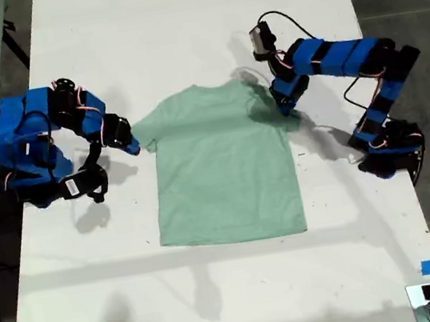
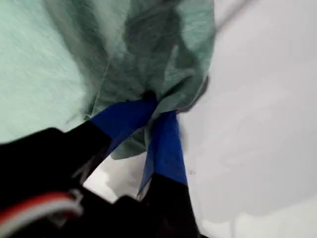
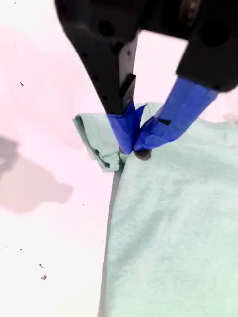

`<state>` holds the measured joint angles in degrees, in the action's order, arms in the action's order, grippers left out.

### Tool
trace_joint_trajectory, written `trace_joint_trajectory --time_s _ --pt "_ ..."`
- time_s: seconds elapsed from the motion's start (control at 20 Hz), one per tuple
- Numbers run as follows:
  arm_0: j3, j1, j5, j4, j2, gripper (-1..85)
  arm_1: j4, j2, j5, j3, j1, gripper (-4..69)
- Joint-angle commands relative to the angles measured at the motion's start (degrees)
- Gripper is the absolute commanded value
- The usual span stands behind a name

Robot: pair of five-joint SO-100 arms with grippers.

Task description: Fold tshirt

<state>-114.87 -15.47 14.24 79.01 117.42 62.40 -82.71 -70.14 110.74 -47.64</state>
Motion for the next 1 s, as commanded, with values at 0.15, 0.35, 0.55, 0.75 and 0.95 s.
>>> trace_joint_trajectory --time_s 0.15,0.35,0.55,0.75,0.95 --pt "3.3 -0.4 0.4 -1.6 0.2 0.1 11.2 -11.0 3.4 -8.3 2.3 -0.2" --pt "3.3 0.0 0.5 -2.5 -0.7 0.1 20.7 -14.2 8.3 -21.0 7.4 -0.2" --pt "3.6 0.4 0.5 -2.6 -0.8 0.1 22.1 -4.7 15.3 -36.7 15.2 -0.2" --pt "3.6 0.7 0.4 -2.6 -0.8 0.1 18.4 10.6 21.1 -49.0 22.7 -0.2" --pt "3.7 1.1 0.2 -2.6 -0.8 0.1 12.7 24.1 24.0 -55.9 27.6 -0.1"
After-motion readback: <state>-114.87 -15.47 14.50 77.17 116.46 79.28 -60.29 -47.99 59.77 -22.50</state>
